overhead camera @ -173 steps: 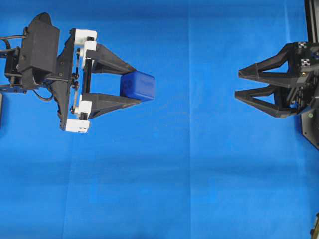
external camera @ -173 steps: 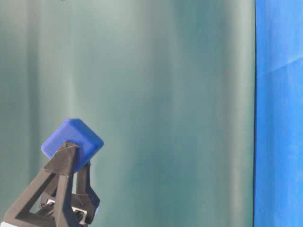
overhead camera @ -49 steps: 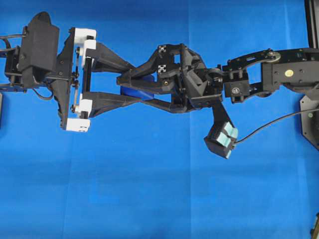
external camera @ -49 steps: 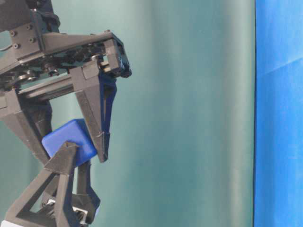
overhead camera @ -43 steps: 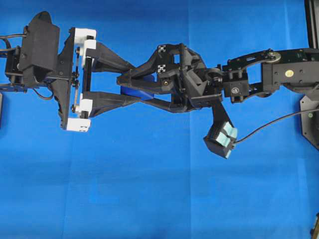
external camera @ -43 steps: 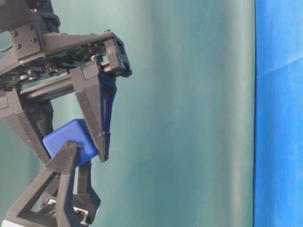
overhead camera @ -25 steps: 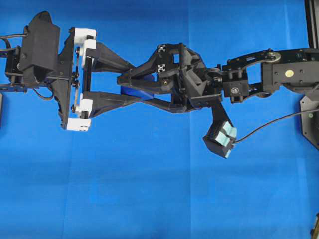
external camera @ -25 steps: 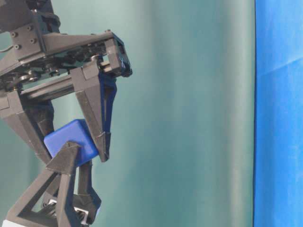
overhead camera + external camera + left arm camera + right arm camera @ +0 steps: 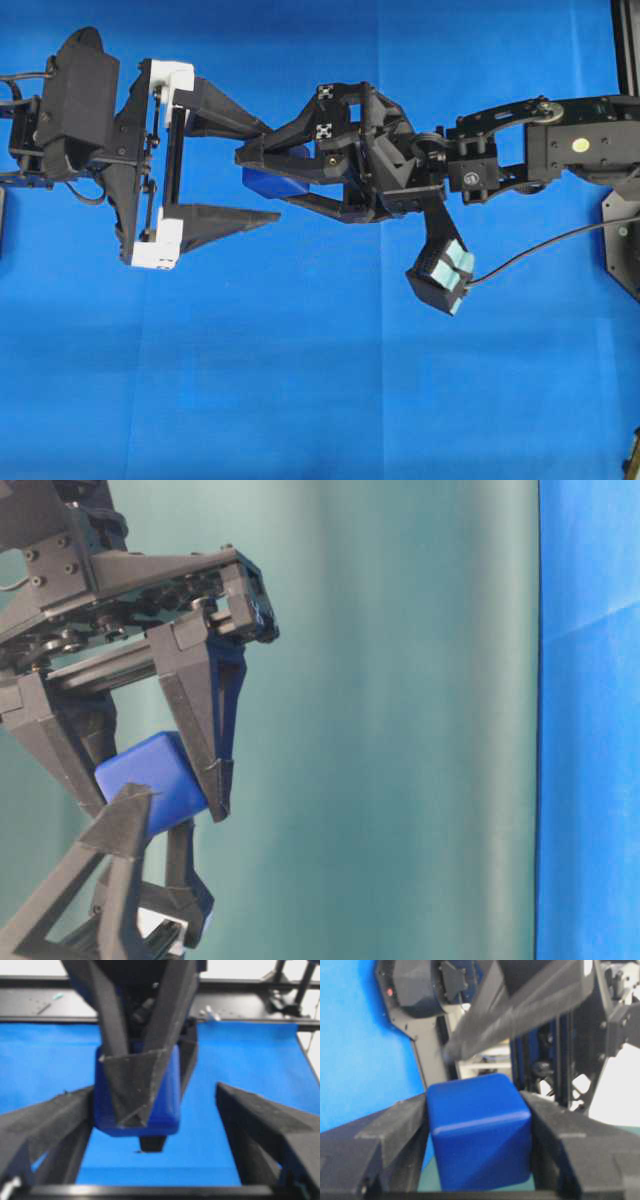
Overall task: Handover the blue block to the right arm after grasping it with the left arm, then place it in the designated position.
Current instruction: 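Open the left gripper and pull the cube right with the right gripper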
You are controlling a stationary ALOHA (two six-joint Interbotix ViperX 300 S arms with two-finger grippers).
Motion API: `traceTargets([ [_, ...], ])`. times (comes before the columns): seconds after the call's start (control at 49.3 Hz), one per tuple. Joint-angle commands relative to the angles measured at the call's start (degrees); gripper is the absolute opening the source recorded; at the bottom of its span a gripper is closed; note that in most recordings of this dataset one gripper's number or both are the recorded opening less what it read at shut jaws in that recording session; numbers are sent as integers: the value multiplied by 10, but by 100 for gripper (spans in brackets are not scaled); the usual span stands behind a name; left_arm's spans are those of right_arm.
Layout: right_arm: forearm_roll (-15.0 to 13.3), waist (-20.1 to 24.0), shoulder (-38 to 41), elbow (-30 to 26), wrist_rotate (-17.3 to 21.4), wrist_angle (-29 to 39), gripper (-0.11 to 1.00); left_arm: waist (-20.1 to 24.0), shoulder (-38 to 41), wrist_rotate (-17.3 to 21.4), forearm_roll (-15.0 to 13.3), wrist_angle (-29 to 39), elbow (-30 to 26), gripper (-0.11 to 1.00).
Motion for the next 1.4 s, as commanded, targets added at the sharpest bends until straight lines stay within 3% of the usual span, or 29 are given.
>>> traceTargets([
  [0.0,3,-2,-15,-15,2,-3,48,-5,-15,0,2,-10,-11,91],
  [0.324,4,-2,-18,-12,3,-1,48,-5,-17,-1,2,-10,-12,93],
  [0.953,13,-2,-169,111,25,7,44,-5,-22,-1,1,-7,-10,93],
  [1.379,13,0,-188,124,25,15,44,-5,-22,-1,1,-5,-11,93],
])
